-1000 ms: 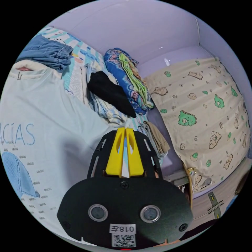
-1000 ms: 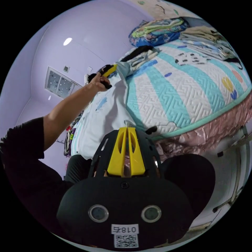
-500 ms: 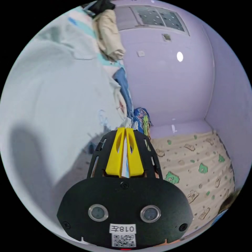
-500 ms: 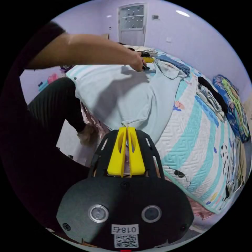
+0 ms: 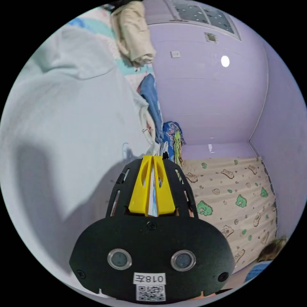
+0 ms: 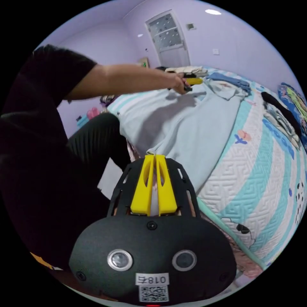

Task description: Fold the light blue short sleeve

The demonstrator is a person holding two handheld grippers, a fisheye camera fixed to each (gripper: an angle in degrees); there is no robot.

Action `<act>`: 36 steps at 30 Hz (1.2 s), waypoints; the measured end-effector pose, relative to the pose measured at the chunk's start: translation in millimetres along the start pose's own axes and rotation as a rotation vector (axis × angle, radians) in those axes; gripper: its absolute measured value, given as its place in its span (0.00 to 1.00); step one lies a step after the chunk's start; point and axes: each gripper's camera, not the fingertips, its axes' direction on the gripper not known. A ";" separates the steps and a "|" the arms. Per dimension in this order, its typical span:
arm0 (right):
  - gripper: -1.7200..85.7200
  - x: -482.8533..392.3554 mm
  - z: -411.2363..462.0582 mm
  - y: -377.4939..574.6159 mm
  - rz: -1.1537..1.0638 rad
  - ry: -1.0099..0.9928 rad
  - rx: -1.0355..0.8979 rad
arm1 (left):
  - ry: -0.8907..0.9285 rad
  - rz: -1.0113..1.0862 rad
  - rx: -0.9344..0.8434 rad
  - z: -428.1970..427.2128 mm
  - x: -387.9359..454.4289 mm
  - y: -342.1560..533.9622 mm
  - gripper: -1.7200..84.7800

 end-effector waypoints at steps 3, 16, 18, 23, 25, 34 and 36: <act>0.10 4.5 14.4 -18.5 -0.054 -0.089 -0.097 | 0.009 -0.050 -0.014 -1.8 -25.8 0.0 0.04; 0.09 41.2 -36.6 -65.3 0.016 -0.304 0.067 | -0.141 0.213 -0.052 -69.0 3.4 12.8 0.11; 0.09 61.9 -62.2 -79.7 0.118 -0.234 0.202 | -0.143 0.278 -0.097 -68.0 12.4 17.9 0.11; 0.08 114.8 -90.6 -160.8 0.214 -0.031 0.271 | -0.188 0.432 -0.225 -45.2 38.0 30.0 0.11; 0.08 139.7 -88.4 -206.7 0.234 0.025 0.248 | -0.155 0.470 -0.293 -34.8 47.9 40.3 0.11; 0.08 262.1 -32.6 -365.1 0.334 0.222 0.121 | 0.006 0.753 -0.421 -61.6 88.7 90.8 0.08; 0.08 290.2 -25.6 -386.7 0.362 0.262 0.096 | -0.020 0.787 -0.401 -57.3 94.9 84.9 0.08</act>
